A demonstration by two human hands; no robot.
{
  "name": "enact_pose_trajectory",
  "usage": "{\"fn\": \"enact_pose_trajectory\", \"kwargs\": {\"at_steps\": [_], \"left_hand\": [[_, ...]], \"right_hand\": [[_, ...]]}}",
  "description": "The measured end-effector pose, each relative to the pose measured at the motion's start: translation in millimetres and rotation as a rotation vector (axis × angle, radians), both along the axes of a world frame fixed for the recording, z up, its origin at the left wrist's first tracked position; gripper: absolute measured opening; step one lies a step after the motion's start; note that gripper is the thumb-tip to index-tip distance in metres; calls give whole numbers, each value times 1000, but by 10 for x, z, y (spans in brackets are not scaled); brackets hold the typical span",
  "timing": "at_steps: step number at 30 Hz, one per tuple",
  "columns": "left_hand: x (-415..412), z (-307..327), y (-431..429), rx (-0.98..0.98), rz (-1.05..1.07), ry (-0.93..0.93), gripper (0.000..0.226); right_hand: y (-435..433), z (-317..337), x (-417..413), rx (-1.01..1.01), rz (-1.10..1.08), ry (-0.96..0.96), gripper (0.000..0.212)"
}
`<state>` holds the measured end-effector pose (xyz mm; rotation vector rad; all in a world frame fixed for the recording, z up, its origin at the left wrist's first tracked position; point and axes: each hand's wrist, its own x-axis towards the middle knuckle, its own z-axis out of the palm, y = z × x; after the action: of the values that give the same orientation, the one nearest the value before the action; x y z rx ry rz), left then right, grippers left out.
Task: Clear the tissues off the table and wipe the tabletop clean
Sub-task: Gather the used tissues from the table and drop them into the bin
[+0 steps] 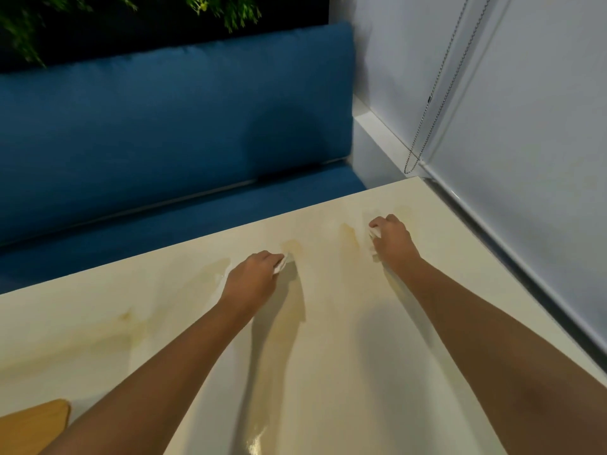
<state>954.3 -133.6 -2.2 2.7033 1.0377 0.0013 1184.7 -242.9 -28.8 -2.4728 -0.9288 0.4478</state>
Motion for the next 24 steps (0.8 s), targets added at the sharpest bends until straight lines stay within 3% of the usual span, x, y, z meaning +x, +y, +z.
{"fn": "enact_pose_trajectory", "kwargs": {"at_steps": [13, 24], "left_hand": [[-465, 283, -415, -40, -48, -158, 37], [-1228, 491, -639, -114, -232, -303, 32]], "right_hand": [[-582, 387, -883, 117, -18, -91, 34], [-921, 558, -2037, 180, -173, -131, 31]]}}
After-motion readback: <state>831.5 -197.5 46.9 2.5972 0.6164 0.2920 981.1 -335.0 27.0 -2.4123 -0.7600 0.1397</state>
